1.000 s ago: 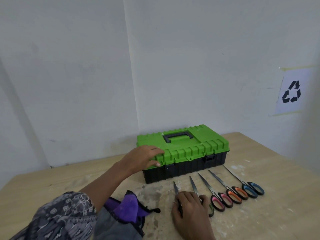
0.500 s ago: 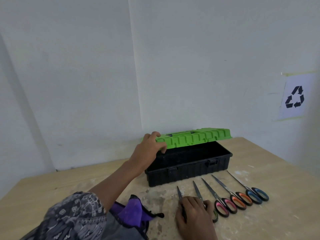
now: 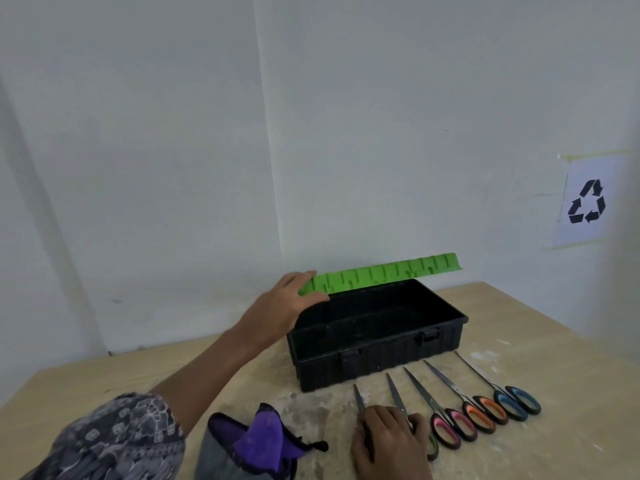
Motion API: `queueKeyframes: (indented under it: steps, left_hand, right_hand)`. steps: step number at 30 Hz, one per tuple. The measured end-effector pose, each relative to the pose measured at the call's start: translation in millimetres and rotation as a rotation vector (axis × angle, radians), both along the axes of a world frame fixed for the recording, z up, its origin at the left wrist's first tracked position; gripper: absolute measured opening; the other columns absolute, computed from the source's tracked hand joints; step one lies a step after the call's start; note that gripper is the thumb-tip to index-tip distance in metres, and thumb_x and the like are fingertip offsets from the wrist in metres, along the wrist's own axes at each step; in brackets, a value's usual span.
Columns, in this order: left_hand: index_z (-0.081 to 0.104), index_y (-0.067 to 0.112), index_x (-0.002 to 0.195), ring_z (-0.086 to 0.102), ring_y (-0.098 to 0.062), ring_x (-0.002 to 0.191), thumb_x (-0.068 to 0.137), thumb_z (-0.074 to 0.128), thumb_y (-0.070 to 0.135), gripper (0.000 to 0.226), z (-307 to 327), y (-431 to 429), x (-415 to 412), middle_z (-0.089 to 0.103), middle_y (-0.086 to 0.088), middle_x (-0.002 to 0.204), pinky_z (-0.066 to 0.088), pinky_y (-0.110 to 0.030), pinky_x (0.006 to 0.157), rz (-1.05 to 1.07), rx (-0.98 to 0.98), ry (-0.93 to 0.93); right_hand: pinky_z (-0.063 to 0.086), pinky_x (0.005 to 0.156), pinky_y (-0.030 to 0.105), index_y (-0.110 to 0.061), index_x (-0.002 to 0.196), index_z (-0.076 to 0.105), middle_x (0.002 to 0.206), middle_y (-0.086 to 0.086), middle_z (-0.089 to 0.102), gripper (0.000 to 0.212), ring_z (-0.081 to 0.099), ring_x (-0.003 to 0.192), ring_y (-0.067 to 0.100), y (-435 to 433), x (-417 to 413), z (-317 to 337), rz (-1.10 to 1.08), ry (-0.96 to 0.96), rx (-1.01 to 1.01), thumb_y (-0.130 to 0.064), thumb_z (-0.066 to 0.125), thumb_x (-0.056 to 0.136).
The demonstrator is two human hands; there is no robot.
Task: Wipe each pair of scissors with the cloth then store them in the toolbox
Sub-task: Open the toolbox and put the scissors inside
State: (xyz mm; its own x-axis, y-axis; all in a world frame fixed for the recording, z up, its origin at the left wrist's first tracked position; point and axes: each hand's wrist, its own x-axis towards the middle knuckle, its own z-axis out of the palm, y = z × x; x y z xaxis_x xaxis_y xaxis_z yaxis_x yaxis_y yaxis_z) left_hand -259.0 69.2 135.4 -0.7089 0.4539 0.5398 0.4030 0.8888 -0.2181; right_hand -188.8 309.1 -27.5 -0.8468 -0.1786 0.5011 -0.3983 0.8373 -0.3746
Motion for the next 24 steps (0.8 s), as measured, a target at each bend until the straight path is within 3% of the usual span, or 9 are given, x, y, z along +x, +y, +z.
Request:
queueKeyframes:
  steps: [6, 8, 11, 13, 16, 18, 20, 22, 24]
  left_hand:
    - [0.056, 0.023, 0.143, 0.036, -0.041, 0.146, 0.064, 0.044, -0.036, 0.100, 33, -7, -24, 0.041, -0.022, 0.155, 0.045, -0.051, 0.111, 0.107, 0.122, 0.005]
    - [0.054, 0.021, 0.144, 0.035, -0.040, 0.146, 0.068, 0.042, -0.034, 0.095, 43, -7, -37, 0.039, -0.024, 0.154, 0.047, -0.045, 0.109, 0.154, 0.192, 0.023]
    - [0.043, 0.023, 0.152, 0.027, -0.039, 0.149, 0.078, 0.045, -0.027, 0.089, 49, -10, -60, 0.032, -0.021, 0.155, 0.056, -0.043, 0.094, 0.245, 0.226, 0.011]
    - [0.031, 0.024, 0.158, 0.011, -0.042, 0.154, 0.091, 0.048, -0.015, 0.080, 49, -12, -76, 0.021, -0.018, 0.164, 0.055, -0.050, 0.099, 0.337, 0.186, -0.013]
    - [0.018, 0.025, 0.162, -0.007, -0.047, 0.154, 0.098, 0.049, 0.001, 0.075, 46, -16, -95, -0.002, -0.017, 0.170, 0.036, -0.059, 0.116, 0.443, 0.110, -0.064]
    - [0.013, 0.027, 0.163, -0.014, -0.047, 0.153, 0.099, 0.050, 0.005, 0.077, 45, -21, -103, -0.013, -0.015, 0.170, 0.037, -0.059, 0.116, 0.469, 0.113, -0.115]
    - [0.010, 0.028, 0.163, -0.019, -0.047, 0.152, 0.100, 0.052, 0.009, 0.078, 47, -25, -109, -0.020, -0.013, 0.168, 0.038, -0.060, 0.115, 0.466, 0.112, -0.165]
    - [0.009, 0.030, 0.162, -0.023, -0.048, 0.150, 0.100, 0.053, 0.013, 0.079, 48, -27, -111, -0.025, -0.015, 0.167, 0.027, -0.064, 0.120, 0.465, 0.084, -0.197]
    - [0.011, 0.030, 0.162, -0.021, -0.051, 0.150, 0.099, 0.054, 0.013, 0.078, 45, -25, -108, -0.023, -0.018, 0.167, 0.021, -0.068, 0.120, 0.459, 0.088, -0.169]
  right_hand:
    - [0.026, 0.075, 0.037, -0.039, 0.065, 0.060, 0.069, -0.022, 0.059, 0.014, 0.063, 0.069, 0.006, 0, -1, 1, 0.000, -0.030, 0.031, -0.048, 0.050, 0.064]
    - [0.026, 0.071, 0.037, -0.040, 0.062, 0.055, 0.064, -0.021, 0.054, 0.007, 0.060, 0.065, 0.005, -2, -1, 5, -0.015, -0.035, 0.046, -0.047, 0.057, 0.062]
    - [0.034, 0.059, 0.033, -0.036, 0.056, 0.041, 0.055, -0.016, 0.042, 0.026, 0.049, 0.056, 0.003, -4, -2, 8, 0.009, -0.071, 0.088, -0.047, 0.064, 0.064]
    - [0.027, 0.052, 0.026, -0.033, 0.055, 0.028, 0.051, -0.012, 0.029, 0.038, 0.039, 0.047, 0.001, -3, -3, 12, 0.049, -0.089, 0.098, -0.054, 0.058, 0.066]
    - [0.008, 0.055, 0.017, -0.032, 0.061, 0.015, 0.057, -0.010, 0.011, 0.047, 0.031, 0.038, -0.005, -4, -9, 3, 0.079, -0.080, 0.217, -0.064, 0.049, 0.065]
    - [0.018, 0.057, 0.020, -0.032, 0.064, 0.017, 0.061, -0.009, 0.017, 0.042, 0.037, 0.049, -0.004, -1, -12, 12, 0.220, -0.171, 0.166, -0.066, 0.033, 0.083]
    - [0.028, 0.070, 0.026, -0.031, 0.069, 0.023, 0.071, -0.008, 0.028, 0.045, 0.037, 0.067, 0.000, -5, -18, 6, 0.195, 0.121, 0.066, -0.066, 0.008, 0.093]
    - [0.028, 0.068, 0.027, -0.032, 0.067, 0.027, 0.067, -0.009, 0.031, 0.040, 0.034, 0.064, -0.001, -8, -17, 12, 0.140, 0.012, 0.113, -0.061, 0.038, 0.092]
    - [0.027, 0.060, 0.030, -0.034, 0.057, 0.036, 0.055, -0.013, 0.034, 0.038, 0.038, 0.053, 0.001, -3, -13, 8, 0.047, -0.139, 0.132, -0.052, 0.067, 0.069]
